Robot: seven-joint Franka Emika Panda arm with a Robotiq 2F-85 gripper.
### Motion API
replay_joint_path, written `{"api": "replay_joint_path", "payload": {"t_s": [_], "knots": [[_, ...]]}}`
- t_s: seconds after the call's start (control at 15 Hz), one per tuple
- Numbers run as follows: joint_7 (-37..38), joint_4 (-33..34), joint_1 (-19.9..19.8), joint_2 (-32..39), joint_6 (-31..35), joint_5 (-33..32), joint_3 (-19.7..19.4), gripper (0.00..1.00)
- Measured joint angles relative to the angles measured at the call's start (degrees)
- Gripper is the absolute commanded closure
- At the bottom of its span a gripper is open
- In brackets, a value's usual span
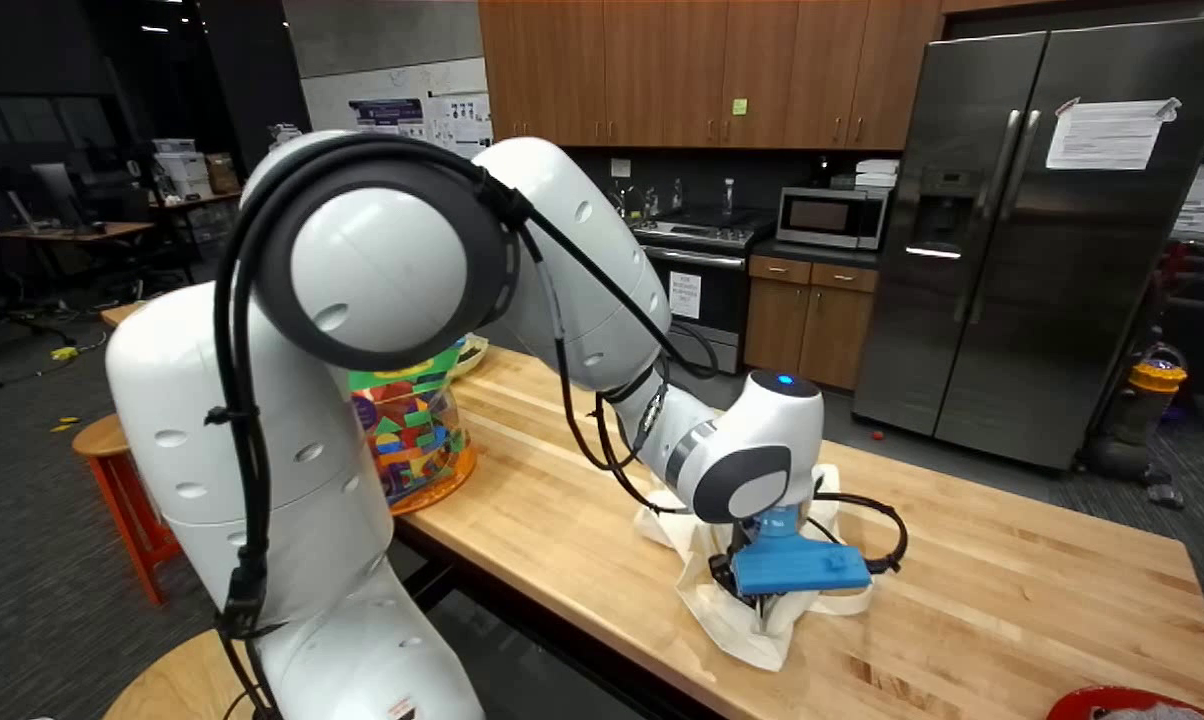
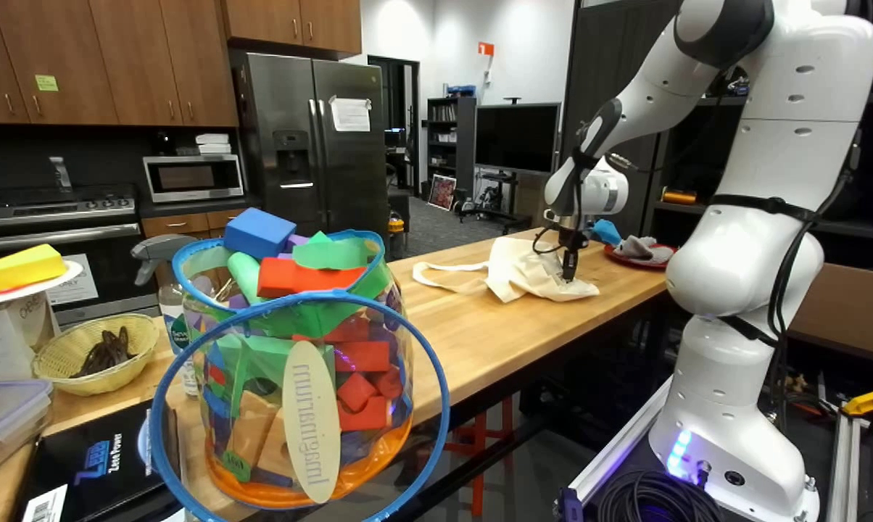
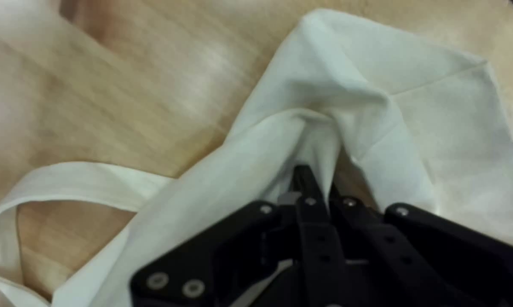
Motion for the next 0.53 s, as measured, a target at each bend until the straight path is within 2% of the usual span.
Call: {"api": "replay_joint_path", "payload": {"t_s": [0.33,0.47,0.53], "knots": [[-3.3,-4.7,-5.3,-2.8,5.9,-0.4,-8.0,0.99],[-8.1,-4.8,-6.6,-2.4,8.4,1.5,-11.4,0.99],[-12.0,-4.7,-6.6,-2.0,9.7,4.5,-12.9,0.99]]}}
